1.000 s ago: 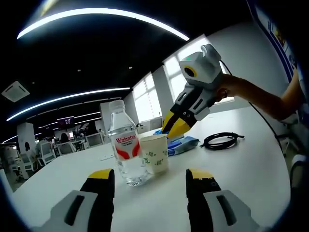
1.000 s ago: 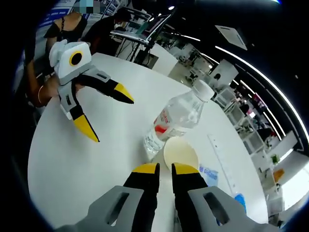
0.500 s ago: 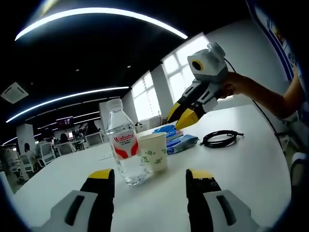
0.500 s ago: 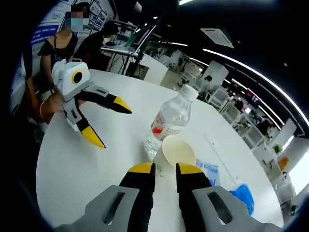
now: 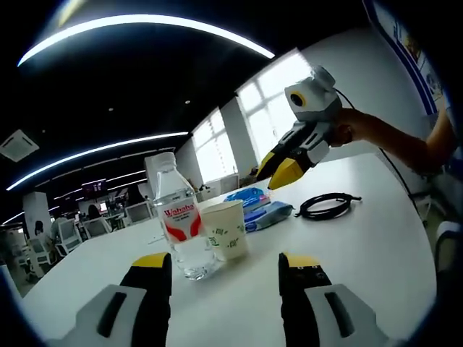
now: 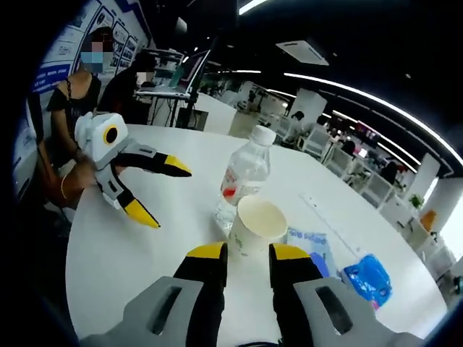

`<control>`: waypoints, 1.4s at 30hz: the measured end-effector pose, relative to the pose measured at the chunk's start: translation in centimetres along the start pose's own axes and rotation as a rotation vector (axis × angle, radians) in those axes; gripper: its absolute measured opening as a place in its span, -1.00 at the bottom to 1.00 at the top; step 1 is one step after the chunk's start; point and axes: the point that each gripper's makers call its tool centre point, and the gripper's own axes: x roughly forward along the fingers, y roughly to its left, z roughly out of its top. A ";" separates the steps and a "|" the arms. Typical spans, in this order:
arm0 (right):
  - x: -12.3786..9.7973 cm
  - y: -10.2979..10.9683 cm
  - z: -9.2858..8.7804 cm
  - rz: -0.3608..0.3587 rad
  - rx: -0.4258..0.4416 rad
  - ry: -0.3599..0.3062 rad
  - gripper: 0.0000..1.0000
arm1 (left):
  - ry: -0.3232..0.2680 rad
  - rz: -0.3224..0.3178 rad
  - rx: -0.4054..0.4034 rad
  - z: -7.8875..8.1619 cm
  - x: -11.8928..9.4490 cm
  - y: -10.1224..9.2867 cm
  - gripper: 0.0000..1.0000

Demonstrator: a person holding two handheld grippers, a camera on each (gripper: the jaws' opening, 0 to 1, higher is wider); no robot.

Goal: Arrange the tabletop items into an orderly group along one side of the table until the central work area is clear of visible clutter.

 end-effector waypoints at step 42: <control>-6.8 -0.7 -5.8 -0.125 0.119 0.016 -0.56 | -0.022 -0.196 -0.200 1.5 -1.0 -5.8 -0.05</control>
